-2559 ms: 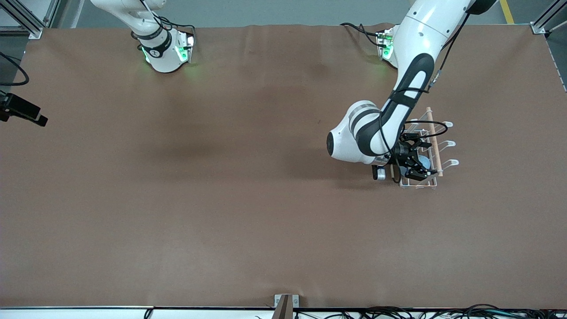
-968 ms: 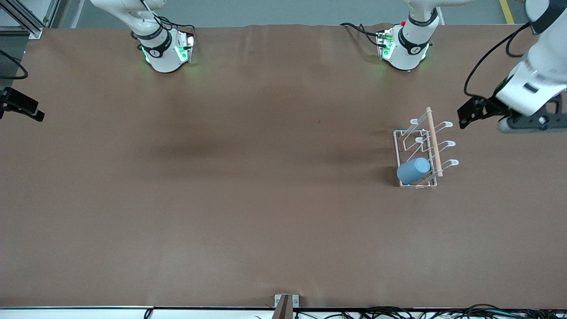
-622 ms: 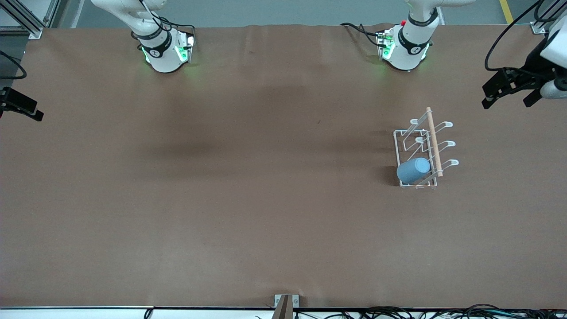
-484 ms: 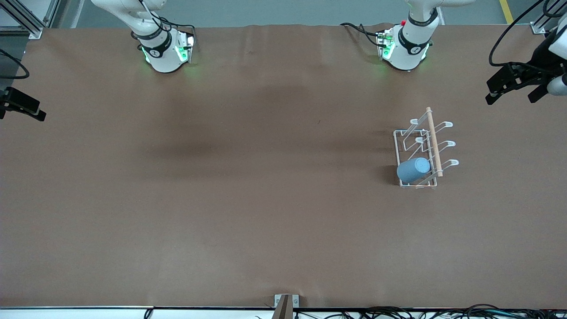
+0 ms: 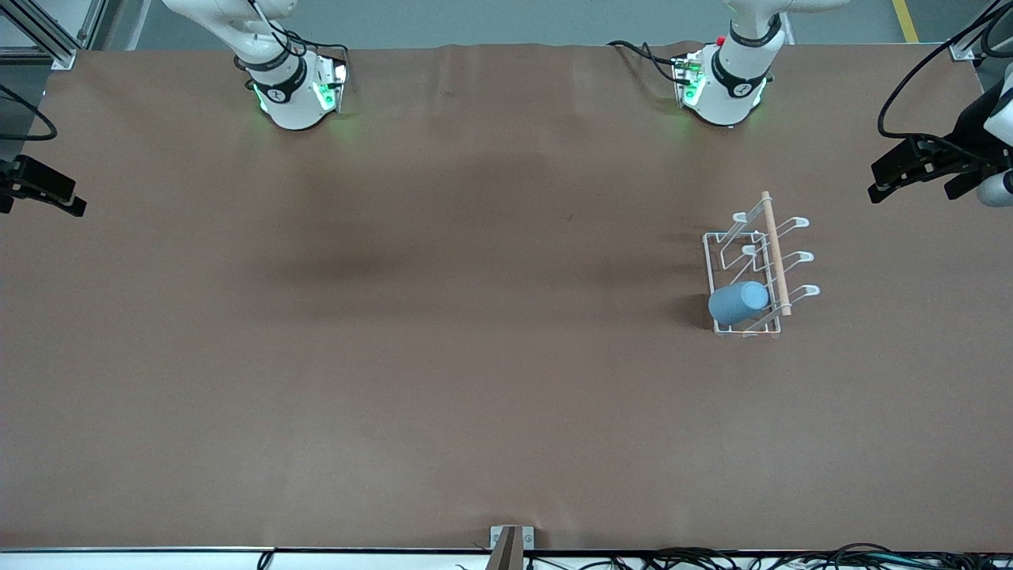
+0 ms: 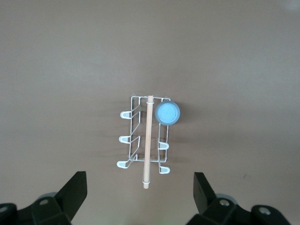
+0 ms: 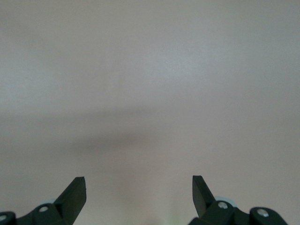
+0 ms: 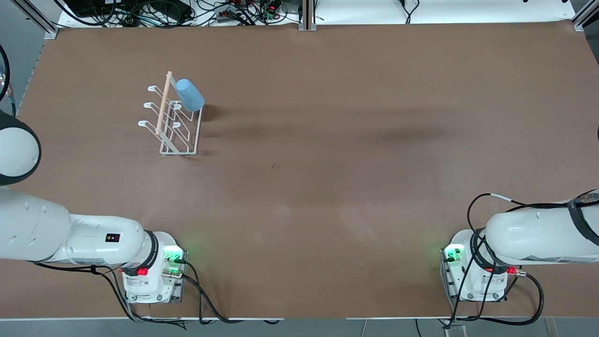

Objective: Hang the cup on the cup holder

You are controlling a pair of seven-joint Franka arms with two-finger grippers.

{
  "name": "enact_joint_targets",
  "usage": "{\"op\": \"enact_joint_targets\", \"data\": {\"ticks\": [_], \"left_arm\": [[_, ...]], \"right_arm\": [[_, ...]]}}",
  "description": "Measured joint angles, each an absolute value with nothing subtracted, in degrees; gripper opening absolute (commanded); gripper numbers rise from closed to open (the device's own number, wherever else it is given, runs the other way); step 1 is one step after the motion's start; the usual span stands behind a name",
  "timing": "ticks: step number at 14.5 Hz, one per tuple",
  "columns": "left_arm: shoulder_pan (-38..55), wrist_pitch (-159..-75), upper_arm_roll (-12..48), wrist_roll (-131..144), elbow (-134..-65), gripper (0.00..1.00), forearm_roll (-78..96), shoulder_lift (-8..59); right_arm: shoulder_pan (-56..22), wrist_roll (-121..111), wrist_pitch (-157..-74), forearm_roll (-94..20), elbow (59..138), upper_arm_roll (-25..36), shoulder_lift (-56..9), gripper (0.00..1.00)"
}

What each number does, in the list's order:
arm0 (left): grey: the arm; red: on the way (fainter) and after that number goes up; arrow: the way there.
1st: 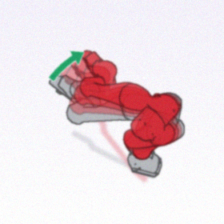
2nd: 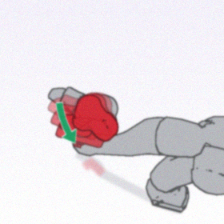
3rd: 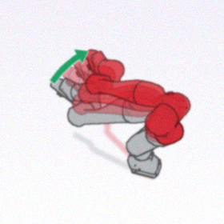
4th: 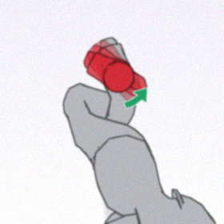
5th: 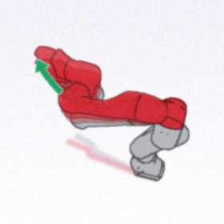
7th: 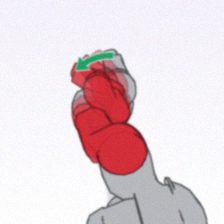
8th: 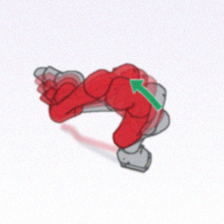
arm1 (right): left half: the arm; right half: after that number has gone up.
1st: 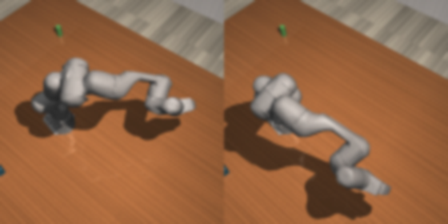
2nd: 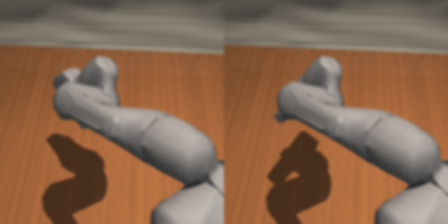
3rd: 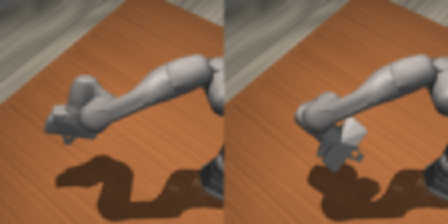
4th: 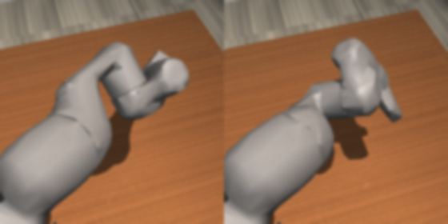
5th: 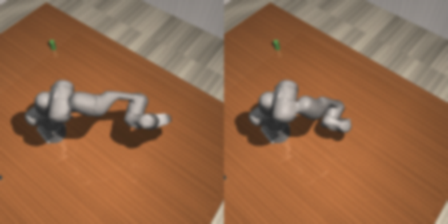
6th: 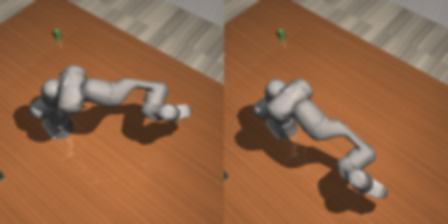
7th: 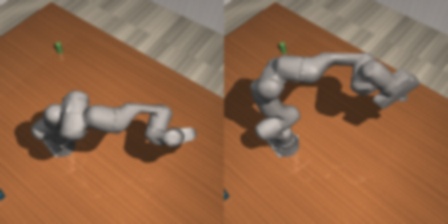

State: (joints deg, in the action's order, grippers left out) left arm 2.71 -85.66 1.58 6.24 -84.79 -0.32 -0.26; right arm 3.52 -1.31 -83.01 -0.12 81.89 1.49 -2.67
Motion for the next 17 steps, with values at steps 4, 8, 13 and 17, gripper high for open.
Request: {"op": "enact_joint_targets", "data": {"ticks": [4,8,13,17], "left_arm": [[2.7,-88.5,1.6,6.2,-88.1,0.99,-0.3,-2.2],[2.7,-89.0,1.6,6.2,-89.3,0.99,-0.3,-3.1],[2.7,-89.0,1.6,5.6,-89.4,0.99,-0.3,-3.1],[2.8,-89.0,1.6,3.7,-89.5,0.99,-0.3,-3.1]], "right_arm": [[3.5,-1.4,-83.0,-0.1,81.9,1.5,-2.7,1.00],[3.5,-1.4,-83.0,-0.1,81.9,1.5,-2.7,1.00],[3.6,-1.4,-83.0,-0.1,81.9,1.5,-2.7,1.00],[3.6,-1.4,-83.0,-0.1,81.9,1.5,-2.7,1.00]]}}
